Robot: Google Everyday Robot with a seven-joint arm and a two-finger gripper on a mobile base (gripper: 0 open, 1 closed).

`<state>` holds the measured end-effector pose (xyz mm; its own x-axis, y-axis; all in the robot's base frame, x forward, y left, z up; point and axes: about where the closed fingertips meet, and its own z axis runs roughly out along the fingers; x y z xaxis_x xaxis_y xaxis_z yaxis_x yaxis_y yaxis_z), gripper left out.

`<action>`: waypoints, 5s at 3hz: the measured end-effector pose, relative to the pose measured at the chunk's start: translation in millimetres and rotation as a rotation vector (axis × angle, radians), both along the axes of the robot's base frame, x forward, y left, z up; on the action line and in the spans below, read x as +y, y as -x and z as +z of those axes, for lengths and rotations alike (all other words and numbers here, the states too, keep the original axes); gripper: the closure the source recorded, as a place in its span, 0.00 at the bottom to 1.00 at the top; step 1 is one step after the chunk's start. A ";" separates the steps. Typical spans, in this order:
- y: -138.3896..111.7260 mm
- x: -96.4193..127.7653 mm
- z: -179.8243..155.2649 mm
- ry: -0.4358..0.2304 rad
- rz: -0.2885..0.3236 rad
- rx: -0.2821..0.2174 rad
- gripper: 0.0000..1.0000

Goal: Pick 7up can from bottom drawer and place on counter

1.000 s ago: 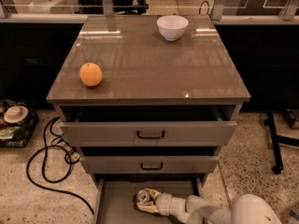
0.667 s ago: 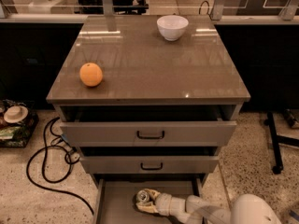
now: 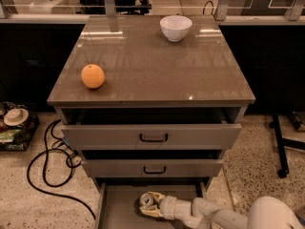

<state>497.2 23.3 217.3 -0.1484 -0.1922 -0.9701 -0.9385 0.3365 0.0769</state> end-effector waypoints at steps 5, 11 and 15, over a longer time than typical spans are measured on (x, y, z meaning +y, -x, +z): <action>45.9 -43.5 176.6 0.245 -0.032 -0.395 1.00; 91.5 -99.2 285.1 0.214 -0.417 -0.261 1.00; 66.5 -134.4 366.6 0.113 -0.586 -0.186 1.00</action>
Offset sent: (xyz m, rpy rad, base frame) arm -0.0329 -0.0425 0.1296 -0.1376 -0.2495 -0.0293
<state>430.7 -111.2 583.8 -0.0911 -0.2332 -0.9682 -0.5901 0.7958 -0.1362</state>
